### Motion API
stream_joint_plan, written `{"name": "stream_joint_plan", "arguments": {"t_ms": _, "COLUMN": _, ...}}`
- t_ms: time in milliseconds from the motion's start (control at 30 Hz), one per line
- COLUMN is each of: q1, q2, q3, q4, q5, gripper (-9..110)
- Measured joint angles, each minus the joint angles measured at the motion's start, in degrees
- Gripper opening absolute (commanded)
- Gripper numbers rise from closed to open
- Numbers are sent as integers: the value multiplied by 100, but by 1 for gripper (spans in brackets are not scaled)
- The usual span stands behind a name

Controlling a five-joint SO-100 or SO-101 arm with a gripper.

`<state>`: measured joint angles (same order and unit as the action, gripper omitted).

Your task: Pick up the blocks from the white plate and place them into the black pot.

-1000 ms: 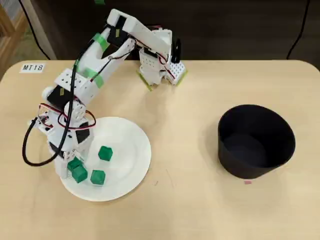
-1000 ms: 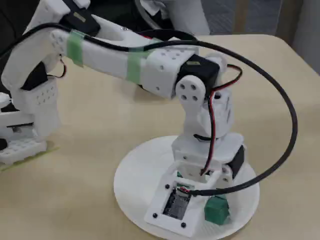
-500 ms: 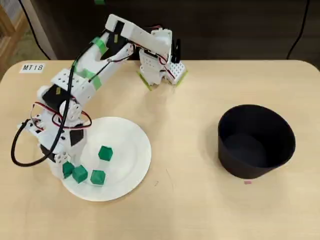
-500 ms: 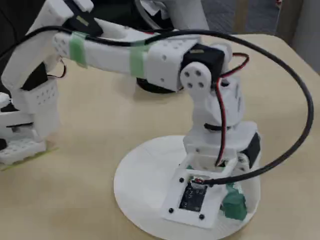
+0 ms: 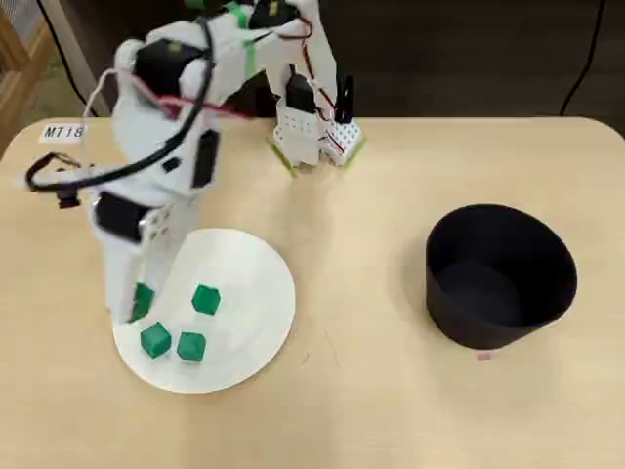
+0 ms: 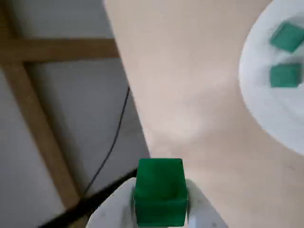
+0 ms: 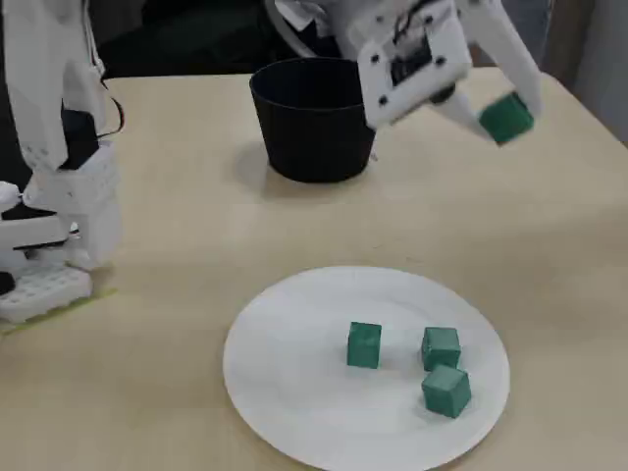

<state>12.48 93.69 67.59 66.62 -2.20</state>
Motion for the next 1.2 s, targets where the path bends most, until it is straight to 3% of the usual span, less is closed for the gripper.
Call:
{"name": "stream_joint_plan", "arguments": {"t_ms": 333, "q1": -3059, "q2": 2118, "q3": 2988, "q4": -923, "q5": 114, "gripper": -2}}
{"name": "stream_joint_plan", "arguments": {"t_ms": 967, "q1": -5150, "q2": 2197, "q3": 4931, "q4": -2997, "q5": 132, "gripper": -2}}
{"name": "stream_joint_plan", "arguments": {"t_ms": 1100, "q1": -5229, "q2": 2065, "q3": 4957, "q4": -3032, "q5": 97, "gripper": 21}}
{"name": "stream_joint_plan", "arguments": {"t_ms": 1200, "q1": -5247, "q2": 2004, "q3": 4975, "q4": -3032, "q5": 0, "gripper": 26}}
